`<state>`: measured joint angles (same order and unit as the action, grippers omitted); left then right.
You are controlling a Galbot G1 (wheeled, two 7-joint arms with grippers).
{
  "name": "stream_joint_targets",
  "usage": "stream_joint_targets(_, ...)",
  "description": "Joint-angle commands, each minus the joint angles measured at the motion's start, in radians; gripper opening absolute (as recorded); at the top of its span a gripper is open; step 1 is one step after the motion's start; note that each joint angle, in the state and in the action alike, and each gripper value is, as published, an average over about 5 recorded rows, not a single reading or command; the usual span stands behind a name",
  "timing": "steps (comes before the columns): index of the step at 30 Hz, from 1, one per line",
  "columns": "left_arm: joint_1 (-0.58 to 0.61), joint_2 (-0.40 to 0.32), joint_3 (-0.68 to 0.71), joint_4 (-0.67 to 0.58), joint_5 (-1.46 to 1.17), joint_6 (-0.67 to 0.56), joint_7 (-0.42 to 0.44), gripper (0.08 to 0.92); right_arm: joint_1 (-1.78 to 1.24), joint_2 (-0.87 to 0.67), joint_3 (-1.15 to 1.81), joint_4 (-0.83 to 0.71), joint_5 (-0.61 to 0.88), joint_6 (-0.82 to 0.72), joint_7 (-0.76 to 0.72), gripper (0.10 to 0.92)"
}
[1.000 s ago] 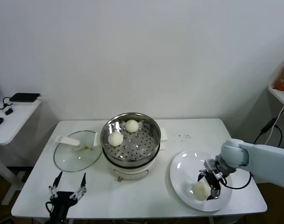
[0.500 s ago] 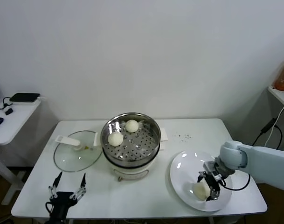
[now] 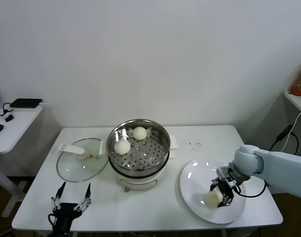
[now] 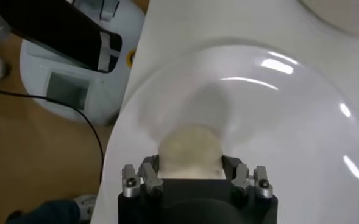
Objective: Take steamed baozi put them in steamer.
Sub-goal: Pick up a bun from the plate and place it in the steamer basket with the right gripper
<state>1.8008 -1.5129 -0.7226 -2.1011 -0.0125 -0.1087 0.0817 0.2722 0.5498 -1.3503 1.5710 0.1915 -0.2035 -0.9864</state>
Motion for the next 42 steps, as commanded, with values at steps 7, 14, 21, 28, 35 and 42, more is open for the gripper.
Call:
stream_joint_targets(7, -0.014, -0.001, 0.003, 0.000, 0.002, 0.018, 0.000, 0.823, 0.375, 0.071, 0.018, 0.099, -0.348, 0.395, -0.137, 0.679)
stream_joint_targets(14, -0.024, 0.000, -0.001, -0.006, 0.001, 0.029, 0.001, 0.823, 0.539, 0.181, 0.038, 0.135, -0.410, 0.550, -0.148, 0.679)
stream_joint_targets(21, -0.030, -0.003, 0.002, -0.013, 0.006, 0.037, 0.002, 0.823, 0.575, 0.352, 0.114, 0.115, -0.454, 0.618, -0.162, 0.677)
stream_joint_targets(28, -0.032, 0.006, 0.002, -0.016, 0.017, 0.043, 0.001, 0.823, 0.532, 0.569, 0.136, 0.018, -0.463, 0.614, -0.169, 0.676)
stream_joint_targets(35, -0.038, 0.024, -0.004, -0.017, 0.023, 0.054, 0.001, 0.823, 0.423, 0.769, 0.161, -0.122, -0.498, 0.619, -0.169, 0.654)
stream_joint_targets(42, -0.045, 0.027, -0.007, -0.008, 0.025, 0.058, 0.002, 0.823, 0.322, 0.847, 0.156, -0.199, -0.518, 0.615, -0.171, 0.653)
